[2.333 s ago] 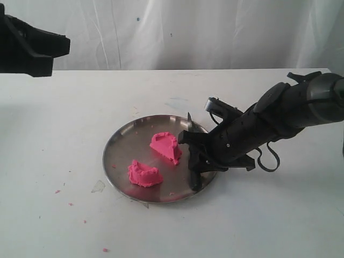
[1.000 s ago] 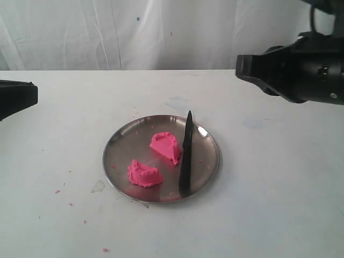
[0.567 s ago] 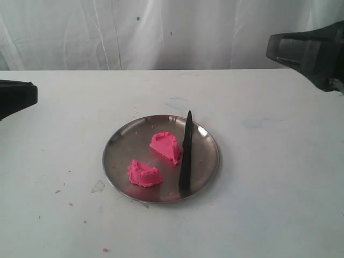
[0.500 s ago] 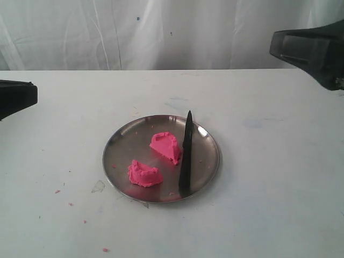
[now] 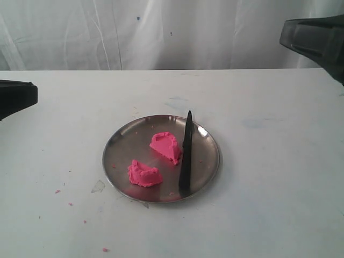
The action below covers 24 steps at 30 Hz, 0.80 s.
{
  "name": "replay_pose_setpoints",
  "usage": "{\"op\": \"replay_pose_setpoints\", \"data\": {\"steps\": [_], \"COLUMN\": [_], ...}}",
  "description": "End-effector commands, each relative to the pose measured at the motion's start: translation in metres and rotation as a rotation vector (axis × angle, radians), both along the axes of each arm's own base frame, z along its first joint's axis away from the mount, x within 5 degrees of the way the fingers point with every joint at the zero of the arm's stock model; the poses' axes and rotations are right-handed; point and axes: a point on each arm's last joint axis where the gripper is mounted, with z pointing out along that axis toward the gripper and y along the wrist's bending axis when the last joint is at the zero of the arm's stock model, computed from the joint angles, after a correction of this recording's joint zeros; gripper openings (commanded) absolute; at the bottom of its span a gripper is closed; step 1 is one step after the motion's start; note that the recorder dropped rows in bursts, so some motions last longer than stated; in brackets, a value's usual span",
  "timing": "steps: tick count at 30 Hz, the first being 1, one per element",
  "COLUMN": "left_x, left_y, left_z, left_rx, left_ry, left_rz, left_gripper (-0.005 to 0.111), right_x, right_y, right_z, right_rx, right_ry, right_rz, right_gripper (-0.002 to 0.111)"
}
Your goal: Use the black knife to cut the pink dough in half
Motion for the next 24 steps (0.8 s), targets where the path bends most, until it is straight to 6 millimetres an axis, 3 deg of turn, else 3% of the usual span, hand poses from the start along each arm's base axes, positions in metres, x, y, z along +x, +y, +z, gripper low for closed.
{"op": "replay_pose_setpoints", "data": {"steps": [1, 6, 9, 14, 20, 24], "left_x": [-0.003, -0.003, -0.003, -0.003, -0.003, -0.003], "left_y": [0.000, 0.000, 0.000, 0.000, 0.000, 0.000], "left_z": [0.000, 0.000, 0.000, 0.000, 0.000, 0.000], "left_rx": [-0.019, -0.018, -0.018, -0.018, -0.018, -0.018], "left_ry": [0.005, 0.004, 0.005, 0.005, 0.005, 0.005], "left_rz": [-0.006, -0.004, -0.006, -0.006, -0.006, -0.006], "left_gripper": [0.000, 0.000, 0.000, 0.000, 0.000, 0.000], "right_x": [0.000, -0.010, -0.018, -0.040, -0.060, -0.068], "right_y": [-0.005, -0.024, -0.036, -0.046, -0.054, -0.056], "right_z": [-0.008, -0.041, -0.064, -0.114, -0.165, -0.172], "right_rx": [-0.030, 0.002, -0.012, -0.111, -0.139, -0.126], "right_ry": [-0.025, 0.073, 0.011, -0.135, -0.147, -0.171], "right_rz": [-0.051, -0.214, -0.297, -0.308, -0.304, -0.302], "right_gripper": [0.000, 0.000, 0.000, 0.000, 0.000, 0.000]}}
